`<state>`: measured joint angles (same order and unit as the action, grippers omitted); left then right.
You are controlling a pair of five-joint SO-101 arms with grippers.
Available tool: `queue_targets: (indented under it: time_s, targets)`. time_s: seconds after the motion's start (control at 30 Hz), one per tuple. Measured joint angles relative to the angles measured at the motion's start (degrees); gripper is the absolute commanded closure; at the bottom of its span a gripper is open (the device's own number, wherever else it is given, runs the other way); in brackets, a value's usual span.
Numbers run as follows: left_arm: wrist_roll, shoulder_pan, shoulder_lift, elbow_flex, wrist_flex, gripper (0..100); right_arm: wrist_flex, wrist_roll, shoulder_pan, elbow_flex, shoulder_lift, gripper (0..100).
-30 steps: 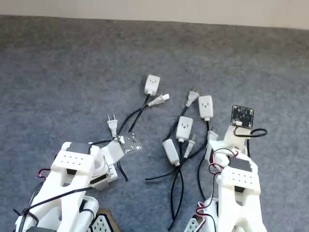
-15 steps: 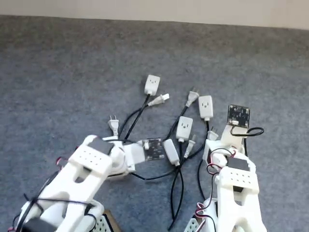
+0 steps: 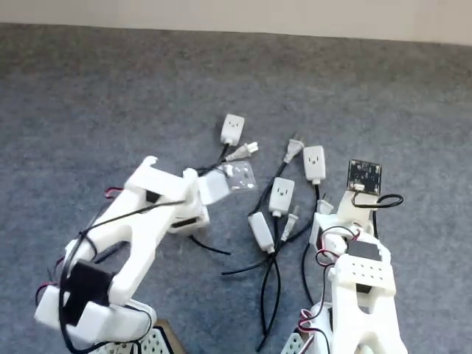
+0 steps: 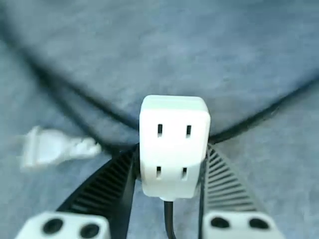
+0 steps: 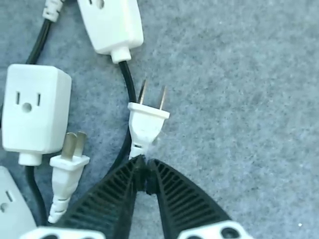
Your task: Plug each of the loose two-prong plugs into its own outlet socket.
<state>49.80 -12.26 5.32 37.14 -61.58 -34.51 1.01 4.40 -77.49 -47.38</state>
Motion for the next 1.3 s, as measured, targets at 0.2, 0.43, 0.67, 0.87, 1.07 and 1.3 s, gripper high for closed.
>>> queue_targets:
  time_s: [0.2,0.43,0.67,0.87,1.07,1.3]
  targets:
    - [5.8,6.77,12.04,2.29,-7.38,97,0.0,0.0,0.0,0.0,0.0,98.8]
    - [14.15,12.04,25.23,12.57,-12.92,97,0.0,0.0,0.0,0.0,0.0,98.8]
    - [16.97,11.25,27.08,23.56,-9.14,96,0.0,0.0,0.0,0.0,0.0,98.8]
    - [10.9,1.58,27.08,24.97,-6.51,87,0.0,0.0,0.0,0.0,0.0,98.8]
    - [7.74,-2.99,27.6,25.32,-6.15,78,0.0,0.0,0.0,0.0,0.0,98.8]
    - [9.49,-1.58,27.6,25.32,-6.15,78,0.0,0.0,0.0,0.0,0.0,98.8]
